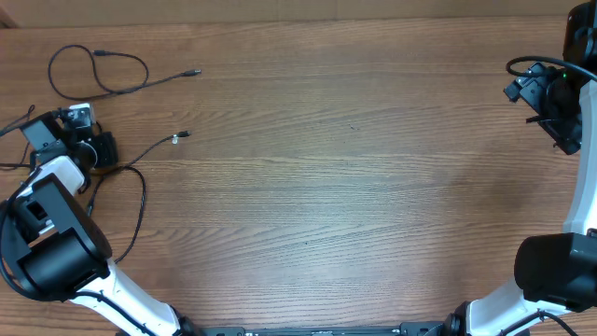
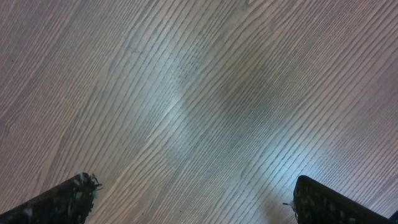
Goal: Untangle cables
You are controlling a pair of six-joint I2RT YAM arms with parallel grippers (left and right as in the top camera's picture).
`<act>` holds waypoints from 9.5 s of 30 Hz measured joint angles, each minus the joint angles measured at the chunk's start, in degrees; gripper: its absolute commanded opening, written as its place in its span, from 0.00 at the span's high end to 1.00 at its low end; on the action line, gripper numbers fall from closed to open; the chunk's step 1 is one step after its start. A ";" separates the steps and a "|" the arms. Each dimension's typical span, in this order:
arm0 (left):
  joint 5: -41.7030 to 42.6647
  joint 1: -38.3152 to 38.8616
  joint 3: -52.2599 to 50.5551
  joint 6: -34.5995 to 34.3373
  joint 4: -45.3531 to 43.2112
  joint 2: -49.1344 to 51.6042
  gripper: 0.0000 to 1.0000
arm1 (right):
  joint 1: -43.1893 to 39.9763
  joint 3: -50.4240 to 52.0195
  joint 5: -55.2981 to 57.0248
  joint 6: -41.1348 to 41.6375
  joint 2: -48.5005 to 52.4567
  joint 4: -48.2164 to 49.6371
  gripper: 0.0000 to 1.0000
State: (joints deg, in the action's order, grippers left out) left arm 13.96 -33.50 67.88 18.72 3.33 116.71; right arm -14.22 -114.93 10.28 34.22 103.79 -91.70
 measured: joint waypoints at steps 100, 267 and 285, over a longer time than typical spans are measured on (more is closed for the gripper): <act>-15.56 -24.65 16.50 -86.82 51.91 -17.11 0.96 | 0.00 0.00 0.04 0.02 0.00 0.00 0.00; -38.71 -24.96 20.24 -74.97 62.10 -11.82 0.04 | 0.00 0.00 0.00 -0.02 0.00 -0.02 0.00; -29.70 -34.53 -0.15 -46.60 40.19 -11.52 0.08 | 0.00 0.00 0.00 0.04 0.00 0.00 0.00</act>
State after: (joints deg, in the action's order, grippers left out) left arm -15.75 -68.03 67.72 -27.88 43.53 105.19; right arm -14.22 -114.93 10.28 34.26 103.79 -91.70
